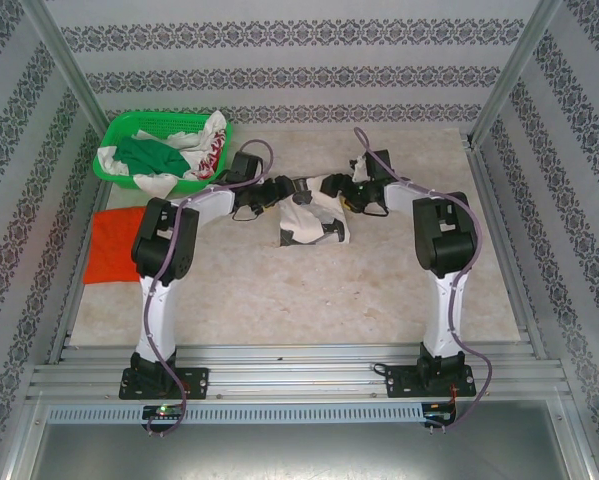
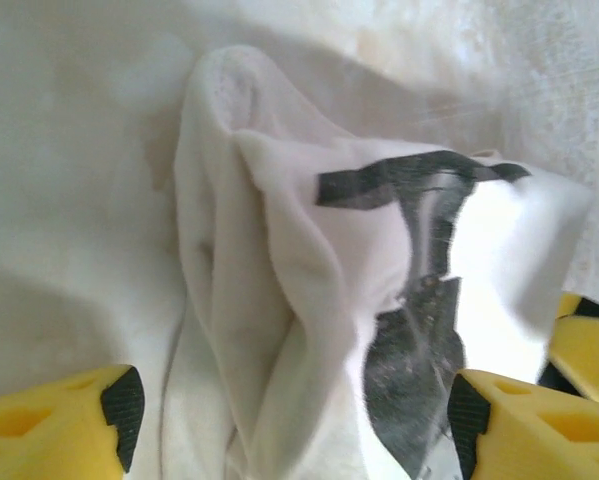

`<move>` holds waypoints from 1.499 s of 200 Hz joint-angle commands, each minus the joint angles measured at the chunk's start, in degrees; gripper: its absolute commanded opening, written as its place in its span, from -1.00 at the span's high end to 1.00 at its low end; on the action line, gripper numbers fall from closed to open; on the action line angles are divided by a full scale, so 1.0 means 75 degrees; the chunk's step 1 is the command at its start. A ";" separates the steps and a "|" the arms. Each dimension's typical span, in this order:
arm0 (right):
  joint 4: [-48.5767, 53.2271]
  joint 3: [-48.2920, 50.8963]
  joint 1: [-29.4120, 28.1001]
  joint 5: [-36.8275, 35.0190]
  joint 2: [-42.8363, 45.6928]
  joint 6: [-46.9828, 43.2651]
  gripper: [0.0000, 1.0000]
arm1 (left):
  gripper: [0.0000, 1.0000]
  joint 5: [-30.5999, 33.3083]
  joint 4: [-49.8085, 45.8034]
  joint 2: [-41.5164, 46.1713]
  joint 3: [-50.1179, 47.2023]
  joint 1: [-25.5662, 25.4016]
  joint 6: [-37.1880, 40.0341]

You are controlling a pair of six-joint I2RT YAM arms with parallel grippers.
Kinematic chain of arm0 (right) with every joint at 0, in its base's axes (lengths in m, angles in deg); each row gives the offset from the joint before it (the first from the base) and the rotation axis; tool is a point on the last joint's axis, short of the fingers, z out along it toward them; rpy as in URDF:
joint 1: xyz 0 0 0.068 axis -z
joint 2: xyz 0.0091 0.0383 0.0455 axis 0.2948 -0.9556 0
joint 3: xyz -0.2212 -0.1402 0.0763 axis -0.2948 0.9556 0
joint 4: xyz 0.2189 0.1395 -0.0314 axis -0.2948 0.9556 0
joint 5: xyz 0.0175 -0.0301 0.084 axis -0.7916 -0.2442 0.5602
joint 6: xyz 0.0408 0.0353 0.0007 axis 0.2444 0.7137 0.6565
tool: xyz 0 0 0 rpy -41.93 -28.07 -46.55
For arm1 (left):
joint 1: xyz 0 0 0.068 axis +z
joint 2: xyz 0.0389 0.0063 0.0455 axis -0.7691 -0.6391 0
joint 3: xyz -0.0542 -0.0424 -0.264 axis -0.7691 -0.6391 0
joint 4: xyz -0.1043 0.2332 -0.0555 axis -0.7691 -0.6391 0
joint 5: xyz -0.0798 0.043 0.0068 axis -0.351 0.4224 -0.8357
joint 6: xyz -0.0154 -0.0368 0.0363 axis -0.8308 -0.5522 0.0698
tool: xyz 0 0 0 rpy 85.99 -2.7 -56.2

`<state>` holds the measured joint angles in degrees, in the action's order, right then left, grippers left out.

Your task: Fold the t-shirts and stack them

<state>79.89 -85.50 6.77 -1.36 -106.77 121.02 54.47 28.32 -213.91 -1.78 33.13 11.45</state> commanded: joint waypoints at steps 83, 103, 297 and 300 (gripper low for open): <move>-0.0637 -0.0009 -0.0895 0.0286 -0.0191 0.0112 0.13 | -0.79 0.0286 0.0381 0.1698 -0.1952 0.0541 0.0364; -0.0594 -0.0406 -0.1180 0.0338 -0.0389 0.0223 0.16 | -0.79 0.0368 0.0430 0.1976 -0.2442 0.0722 0.0433; -0.1647 -0.0001 -0.2548 -0.0776 -0.0211 0.1645 -0.21 | -0.31 0.0083 0.0648 0.3028 -0.4768 0.1454 0.0210; -0.1649 0.0010 -0.2538 -0.0776 -0.0212 0.1632 -0.21 | -0.33 0.0118 0.0619 0.3039 -0.4768 0.1454 0.0226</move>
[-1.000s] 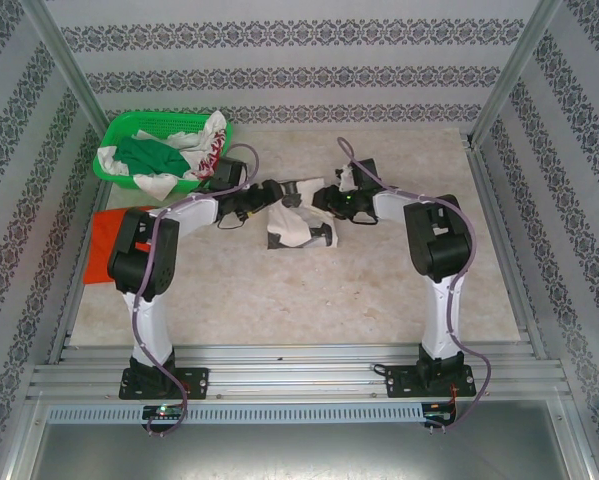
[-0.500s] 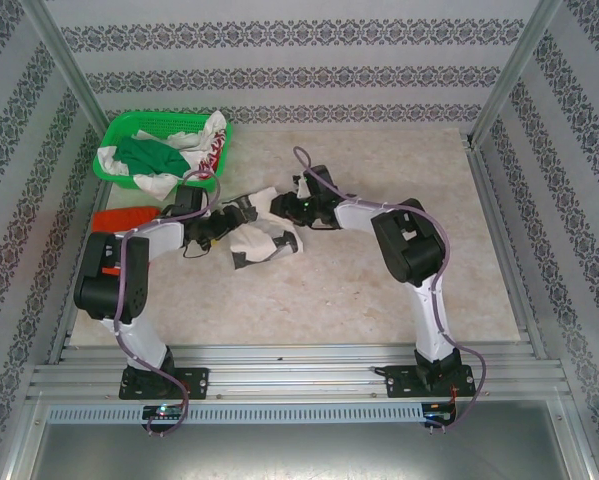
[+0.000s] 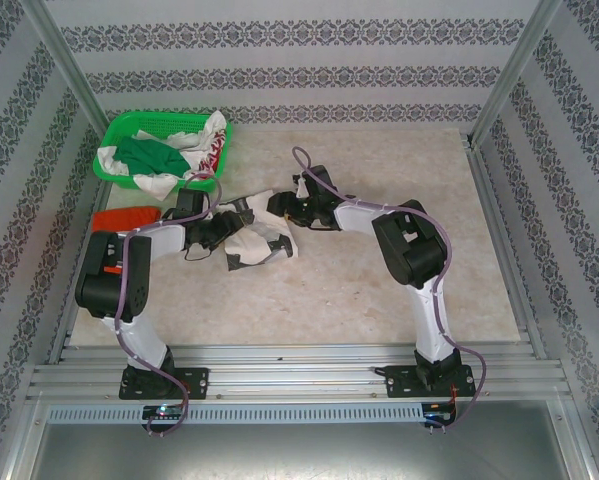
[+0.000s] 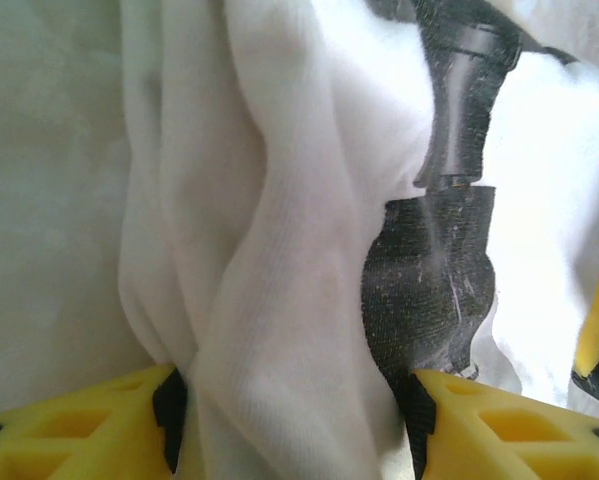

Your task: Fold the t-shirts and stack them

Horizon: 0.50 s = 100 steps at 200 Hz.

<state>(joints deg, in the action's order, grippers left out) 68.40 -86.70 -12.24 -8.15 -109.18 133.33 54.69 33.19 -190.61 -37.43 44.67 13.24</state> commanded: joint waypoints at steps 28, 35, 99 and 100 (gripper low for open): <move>-0.0091 0.0160 0.0004 0.0188 0.0108 -0.0051 -0.21 | -0.31 0.0096 -0.0011 -0.0135 -0.0066 -0.0084 0.0004; -0.0085 0.0148 -0.0005 0.0211 0.0094 -0.0056 -0.21 | -0.26 -0.0010 0.0123 -0.0200 -0.0089 -0.0085 -0.0111; -0.0252 0.0067 -0.0135 0.0513 -0.0110 0.0043 -0.19 | 0.21 -0.0339 0.1019 -0.0615 0.0132 -0.0349 -0.0558; -0.0254 0.0067 -0.0136 0.0521 -0.0112 0.0043 -0.19 | 0.21 -0.0335 0.1027 -0.0625 0.0135 -0.0352 -0.0567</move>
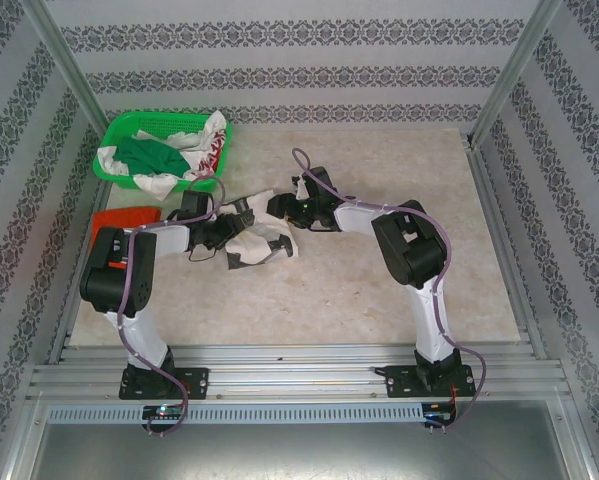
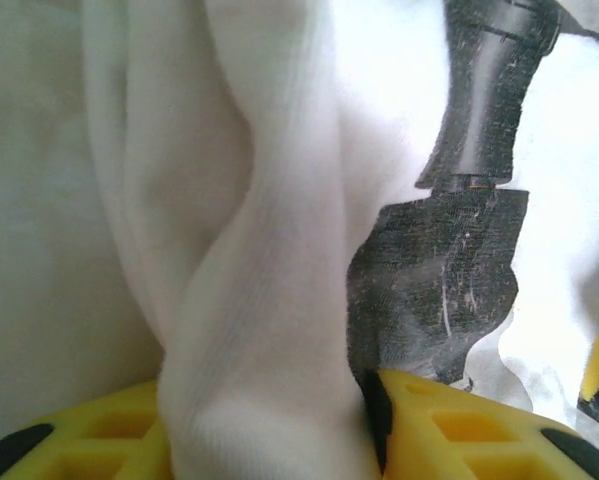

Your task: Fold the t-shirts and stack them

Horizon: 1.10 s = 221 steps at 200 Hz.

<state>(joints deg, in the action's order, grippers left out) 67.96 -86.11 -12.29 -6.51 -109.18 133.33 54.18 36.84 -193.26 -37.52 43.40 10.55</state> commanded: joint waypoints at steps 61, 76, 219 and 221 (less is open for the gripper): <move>-0.0194 0.0084 -0.0114 0.0335 0.0041 -0.0151 -0.20 | 1.00 -0.0530 0.0912 -0.0604 0.0164 -0.0174 0.0082; -0.0022 0.0194 -0.0044 0.0133 0.0279 -0.0448 -0.23 | 1.00 -0.0412 0.0643 -0.0441 0.0218 -0.0171 0.0606; -0.0478 0.1586 -0.0029 0.0041 0.1870 -0.2885 -0.74 | 1.00 0.1033 -0.4075 0.0923 0.1498 0.0874 0.5866; -0.0473 0.1568 -0.0041 0.0047 0.1867 -0.2889 -0.74 | 1.00 0.1056 -0.4119 0.0962 0.1497 0.0903 0.5901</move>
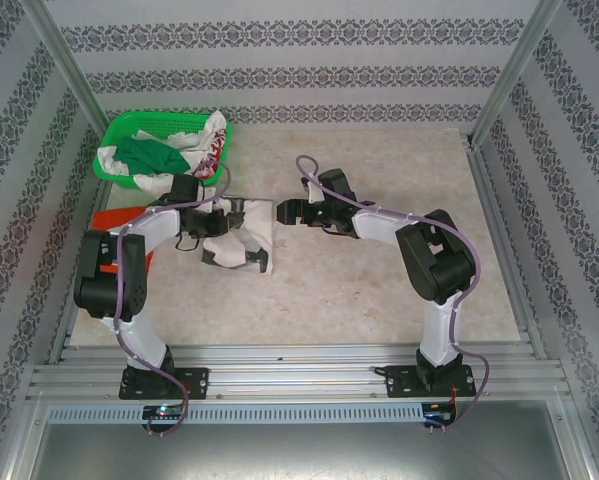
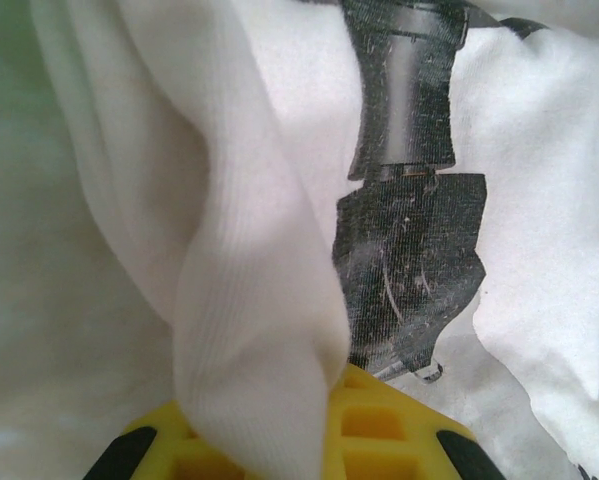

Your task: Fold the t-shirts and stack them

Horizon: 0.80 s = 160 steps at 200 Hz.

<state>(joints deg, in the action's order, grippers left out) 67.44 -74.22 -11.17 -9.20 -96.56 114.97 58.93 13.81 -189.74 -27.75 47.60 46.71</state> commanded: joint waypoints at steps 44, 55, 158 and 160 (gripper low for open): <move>-0.0505 -0.0409 -0.0458 0.0839 -0.0037 -0.0523 -0.73 | 1.00 0.1191 -0.1920 0.1158 0.0192 0.1103 0.2048; -0.0600 -0.0460 -0.0583 0.0985 -0.0039 -0.0642 -0.73 | 1.00 0.1385 -0.2089 0.1277 0.0221 0.1328 0.2273; -0.0262 -0.1231 -0.1383 0.1473 -0.0150 -0.1264 -0.73 | 1.00 0.2920 -0.3001 0.1705 0.1402 0.2921 0.3668; -0.0238 -0.1242 -0.1387 0.1468 -0.0145 -0.1266 -0.73 | 1.00 0.2937 -0.3003 0.1705 0.1422 0.2946 0.3675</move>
<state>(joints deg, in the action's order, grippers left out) 64.75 -81.45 -21.75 0.46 -96.63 107.10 76.63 -5.76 -179.16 -20.25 66.96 70.11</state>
